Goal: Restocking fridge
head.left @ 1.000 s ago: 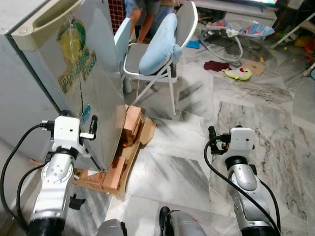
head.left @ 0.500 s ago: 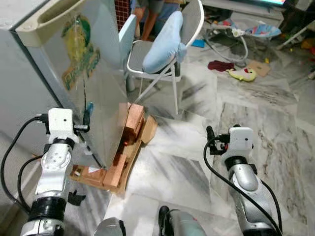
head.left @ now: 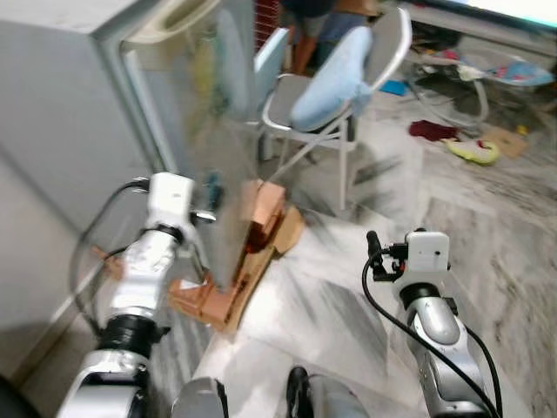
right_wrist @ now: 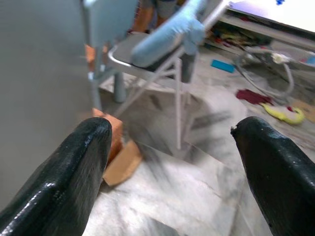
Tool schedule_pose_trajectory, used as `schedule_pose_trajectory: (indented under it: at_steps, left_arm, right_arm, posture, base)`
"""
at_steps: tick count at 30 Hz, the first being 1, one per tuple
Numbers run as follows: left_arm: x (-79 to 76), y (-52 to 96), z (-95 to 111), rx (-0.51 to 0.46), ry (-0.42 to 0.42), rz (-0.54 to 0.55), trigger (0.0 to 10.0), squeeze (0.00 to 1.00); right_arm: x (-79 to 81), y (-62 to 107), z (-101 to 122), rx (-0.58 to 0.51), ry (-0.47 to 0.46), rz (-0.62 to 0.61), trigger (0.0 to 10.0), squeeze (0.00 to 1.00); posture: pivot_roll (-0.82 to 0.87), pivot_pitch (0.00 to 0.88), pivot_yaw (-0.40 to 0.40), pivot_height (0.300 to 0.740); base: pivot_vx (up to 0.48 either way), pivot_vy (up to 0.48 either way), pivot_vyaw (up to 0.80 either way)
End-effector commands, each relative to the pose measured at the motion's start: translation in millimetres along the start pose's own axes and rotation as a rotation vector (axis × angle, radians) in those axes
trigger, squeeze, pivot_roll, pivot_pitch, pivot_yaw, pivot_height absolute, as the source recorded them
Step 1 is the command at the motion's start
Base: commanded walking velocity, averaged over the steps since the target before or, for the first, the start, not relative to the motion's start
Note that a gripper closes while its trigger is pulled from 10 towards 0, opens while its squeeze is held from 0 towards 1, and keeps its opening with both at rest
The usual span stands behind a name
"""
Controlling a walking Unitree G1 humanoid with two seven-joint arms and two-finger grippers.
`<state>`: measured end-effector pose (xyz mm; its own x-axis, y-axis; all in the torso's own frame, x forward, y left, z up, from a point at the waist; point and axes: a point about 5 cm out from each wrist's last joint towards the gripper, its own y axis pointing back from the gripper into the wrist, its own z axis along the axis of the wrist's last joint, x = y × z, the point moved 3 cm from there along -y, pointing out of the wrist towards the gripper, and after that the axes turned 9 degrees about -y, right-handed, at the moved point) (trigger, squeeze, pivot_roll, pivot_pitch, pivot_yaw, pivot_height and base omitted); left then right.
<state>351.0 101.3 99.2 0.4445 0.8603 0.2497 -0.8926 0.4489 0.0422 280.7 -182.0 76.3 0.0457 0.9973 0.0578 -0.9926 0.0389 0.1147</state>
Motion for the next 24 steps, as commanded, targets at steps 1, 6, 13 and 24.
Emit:
schedule_pose_trajectory:
  at_steps: [1, 6, 13, 24]
  left_arm:
    - [-32.9, -10.0, 31, -0.103, -0.003, -0.165, 10.0, 0.00]
    - [-67.0, -11.4, 53, -0.181, 0.002, -0.301, 10.0, 0.00]
    - [-9.1, 1.5, 9, -0.042, -0.081, -0.107, 10.0, 0.00]
    - [27.2, 42.9, -27, 0.050, -0.067, 0.068, 10.0, 0.00]
  right_arm:
    - [-3.2, -0.2, 1, 0.000, 0.005, -0.012, 10.0, 0.00]
    - [-3.2, -0.8, 1, -0.005, 0.003, -0.019, 10.0, 0.00]
    - [-8.8, 2.8, 2, -0.029, -0.023, -0.067, 10.0, 0.00]
    - [-6.6, 1.6, -1, -0.027, -0.035, -0.061, 10.0, 0.00]
  posture:
    - [-0.02, 0.121, -0.053, 0.740]
    - [-0.02, 0.112, -0.052, 0.740]
    - [-0.03, 0.095, -0.048, 0.740]
    - [-0.03, 0.085, -0.043, 0.740]
  base:
    - [0.000, 0.000, 0.00]
    - [0.000, 0.000, 0.00]
    - [0.000, 0.000, -0.58]
    - [0.259, -0.293, -0.22]
